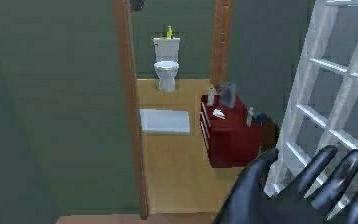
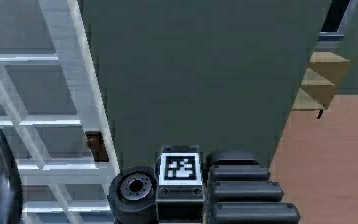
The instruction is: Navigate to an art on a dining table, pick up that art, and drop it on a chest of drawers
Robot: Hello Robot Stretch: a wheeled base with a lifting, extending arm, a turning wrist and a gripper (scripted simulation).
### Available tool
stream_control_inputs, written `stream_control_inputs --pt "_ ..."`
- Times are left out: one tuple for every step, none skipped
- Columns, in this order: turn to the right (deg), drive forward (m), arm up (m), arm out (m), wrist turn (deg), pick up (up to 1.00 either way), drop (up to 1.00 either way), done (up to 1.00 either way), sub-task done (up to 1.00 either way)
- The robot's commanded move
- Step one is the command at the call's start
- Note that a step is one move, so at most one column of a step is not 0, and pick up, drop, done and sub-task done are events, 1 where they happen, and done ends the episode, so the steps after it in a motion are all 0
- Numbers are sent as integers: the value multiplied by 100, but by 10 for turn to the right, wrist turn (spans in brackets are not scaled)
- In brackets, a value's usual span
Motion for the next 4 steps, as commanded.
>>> stream_control_inputs --pt "0 100 0 0 0 0 0 0 0" --pt "30 0 0 0 0 0 0 0 0" --pt "0 100 0 0 0 0 0 0 0" --pt "180 0 0 0 0 0 0 0 0"
